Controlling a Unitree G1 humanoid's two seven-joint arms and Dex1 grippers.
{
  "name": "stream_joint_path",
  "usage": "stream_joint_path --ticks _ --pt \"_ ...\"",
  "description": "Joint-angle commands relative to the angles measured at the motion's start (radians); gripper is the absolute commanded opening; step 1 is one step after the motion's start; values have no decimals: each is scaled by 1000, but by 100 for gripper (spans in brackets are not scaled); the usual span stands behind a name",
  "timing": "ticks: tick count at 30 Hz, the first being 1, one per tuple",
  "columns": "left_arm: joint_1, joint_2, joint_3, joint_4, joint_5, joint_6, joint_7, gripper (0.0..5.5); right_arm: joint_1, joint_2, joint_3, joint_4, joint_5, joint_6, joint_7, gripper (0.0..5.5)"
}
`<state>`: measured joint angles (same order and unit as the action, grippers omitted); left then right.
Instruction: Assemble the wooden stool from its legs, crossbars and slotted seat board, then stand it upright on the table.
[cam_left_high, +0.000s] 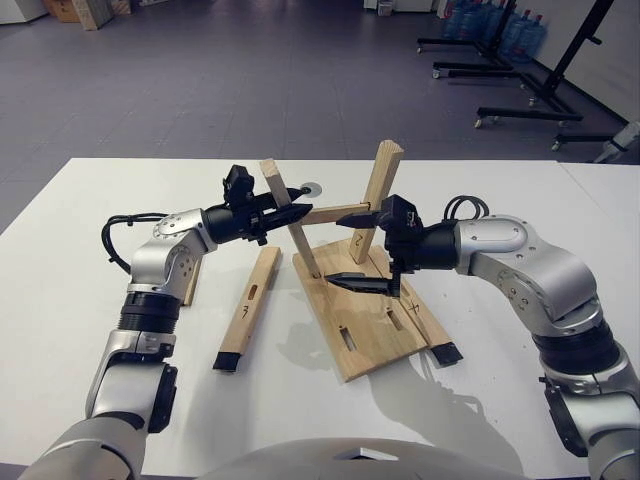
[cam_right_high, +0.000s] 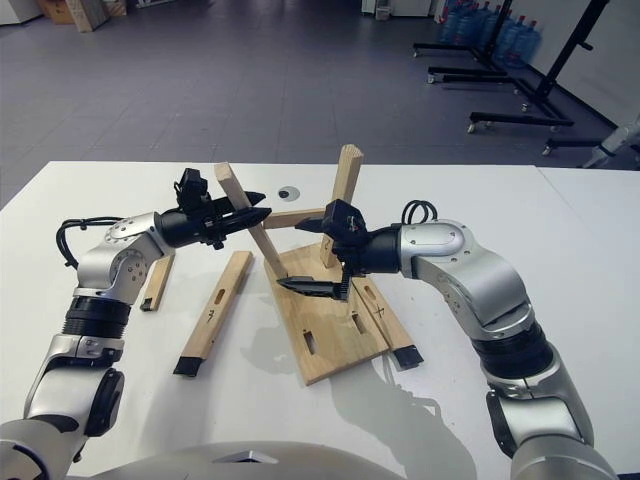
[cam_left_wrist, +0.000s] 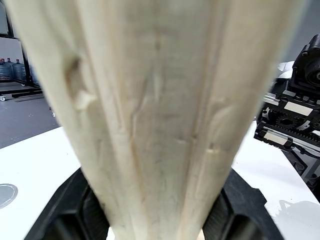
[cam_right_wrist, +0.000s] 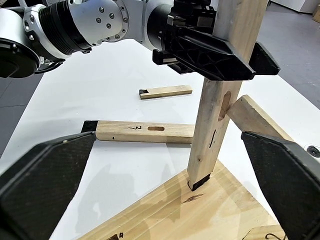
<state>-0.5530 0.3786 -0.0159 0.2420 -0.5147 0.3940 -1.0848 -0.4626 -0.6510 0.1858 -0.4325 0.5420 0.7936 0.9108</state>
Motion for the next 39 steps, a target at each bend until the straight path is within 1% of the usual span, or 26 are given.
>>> stream_joint_path --ticks 1,22,31,39 --pt "-51 21 25 -1 -7 29 9 204 -15 -2 -8 -4 3 6 -7 536" --pt "-53 8 47 16 -33 88 -13 204 -14 6 -2 -7 1 2 -19 536" --pt "-47 14 -6 2 25 59 -11 204 -16 8 -3 -5 0 2 -19 536" --pt "-36 20 -9 -7 32 56 -14 204 -26 13 -5 2 3 5 -21 536"
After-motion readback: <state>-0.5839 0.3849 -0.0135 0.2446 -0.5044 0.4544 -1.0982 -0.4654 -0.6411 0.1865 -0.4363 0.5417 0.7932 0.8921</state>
